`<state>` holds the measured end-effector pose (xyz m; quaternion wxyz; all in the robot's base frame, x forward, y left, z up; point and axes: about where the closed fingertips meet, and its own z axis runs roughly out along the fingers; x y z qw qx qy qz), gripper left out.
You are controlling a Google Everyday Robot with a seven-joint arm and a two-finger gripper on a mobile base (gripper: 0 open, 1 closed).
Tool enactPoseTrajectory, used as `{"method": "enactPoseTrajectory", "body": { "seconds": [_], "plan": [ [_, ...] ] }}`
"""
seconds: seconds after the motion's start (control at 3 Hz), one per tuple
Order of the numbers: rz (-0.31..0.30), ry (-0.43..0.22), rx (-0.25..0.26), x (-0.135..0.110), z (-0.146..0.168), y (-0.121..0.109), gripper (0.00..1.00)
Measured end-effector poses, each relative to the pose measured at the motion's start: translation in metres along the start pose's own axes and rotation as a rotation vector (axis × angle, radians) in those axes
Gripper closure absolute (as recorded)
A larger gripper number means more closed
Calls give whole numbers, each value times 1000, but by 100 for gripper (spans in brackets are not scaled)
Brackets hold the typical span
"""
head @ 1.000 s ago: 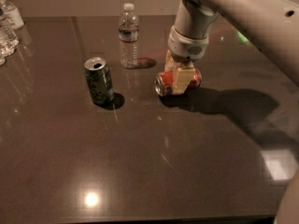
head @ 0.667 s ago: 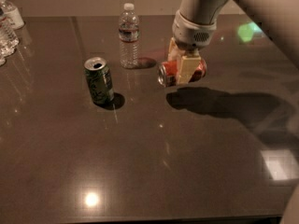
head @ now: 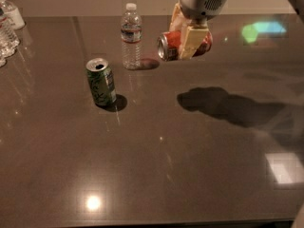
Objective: Pick coke can
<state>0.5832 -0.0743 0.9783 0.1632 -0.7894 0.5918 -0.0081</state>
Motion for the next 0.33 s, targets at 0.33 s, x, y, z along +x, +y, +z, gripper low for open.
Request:
{"method": "enactPoseTrajectory", "body": {
  "seconds": [0.33],
  "plan": [
    [-2,-6,23,-2,1,-6,100]
  ]
}}
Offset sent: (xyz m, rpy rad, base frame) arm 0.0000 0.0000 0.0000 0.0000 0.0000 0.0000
